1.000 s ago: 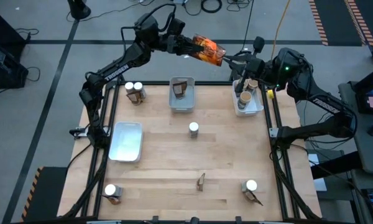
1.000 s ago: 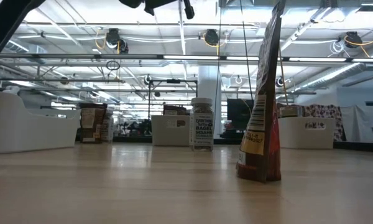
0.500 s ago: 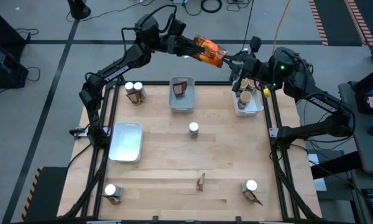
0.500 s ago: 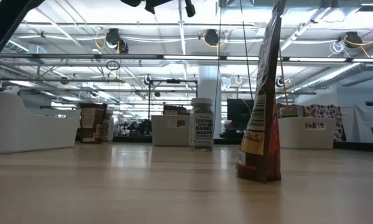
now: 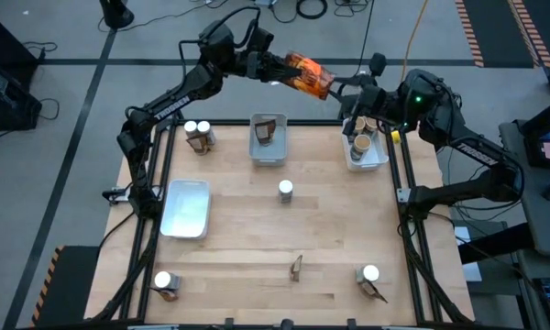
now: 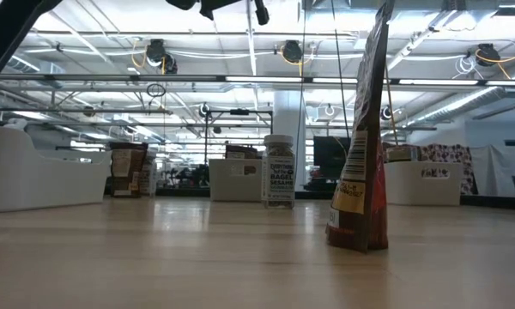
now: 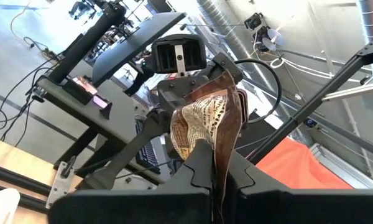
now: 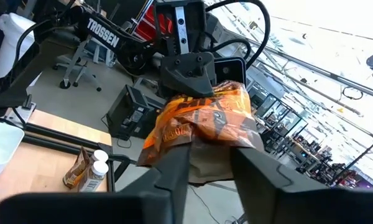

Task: Sort spices by type
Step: Adjust the orange spice pack

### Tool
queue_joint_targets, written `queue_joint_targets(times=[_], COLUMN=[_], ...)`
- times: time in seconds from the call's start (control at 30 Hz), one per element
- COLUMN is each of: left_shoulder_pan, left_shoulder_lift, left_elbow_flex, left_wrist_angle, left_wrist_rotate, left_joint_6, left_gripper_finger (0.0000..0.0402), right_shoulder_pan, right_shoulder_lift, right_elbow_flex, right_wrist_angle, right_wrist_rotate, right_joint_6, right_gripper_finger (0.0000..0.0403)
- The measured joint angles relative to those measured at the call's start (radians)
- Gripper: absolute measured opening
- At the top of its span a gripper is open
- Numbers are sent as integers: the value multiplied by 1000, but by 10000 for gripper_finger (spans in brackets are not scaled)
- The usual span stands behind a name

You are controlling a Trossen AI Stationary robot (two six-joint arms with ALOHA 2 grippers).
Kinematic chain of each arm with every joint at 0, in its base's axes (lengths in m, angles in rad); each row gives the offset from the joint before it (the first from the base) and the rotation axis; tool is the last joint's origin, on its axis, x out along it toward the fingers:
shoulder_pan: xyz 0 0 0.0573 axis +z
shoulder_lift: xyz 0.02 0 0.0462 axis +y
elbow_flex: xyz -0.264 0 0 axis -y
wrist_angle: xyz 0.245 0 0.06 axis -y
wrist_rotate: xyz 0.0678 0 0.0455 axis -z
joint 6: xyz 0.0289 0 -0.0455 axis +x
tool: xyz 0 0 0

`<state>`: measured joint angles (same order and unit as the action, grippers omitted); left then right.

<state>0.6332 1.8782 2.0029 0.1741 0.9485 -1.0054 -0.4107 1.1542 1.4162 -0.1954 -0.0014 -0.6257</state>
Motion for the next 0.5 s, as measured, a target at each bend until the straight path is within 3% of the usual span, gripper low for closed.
queue_joint_targets(times=[0.23, 0.5], left_shoulder_pan=[4, 7], left_shoulder_lift=[0, 0], left_elbow_flex=[0, 0], left_wrist_angle=[0, 0], left_wrist_rotate=[0, 3], left_joint_6=[16, 21], left_gripper_finger=[1, 1], right_shoulder_pan=[0, 1], right_shoulder_lift=[0, 0], right_elbow_flex=[0, 0], right_wrist_angle=[4, 3], right_wrist_rotate=[-5, -4], right_joint_6=[2, 3], right_gripper_finger=[175, 209])
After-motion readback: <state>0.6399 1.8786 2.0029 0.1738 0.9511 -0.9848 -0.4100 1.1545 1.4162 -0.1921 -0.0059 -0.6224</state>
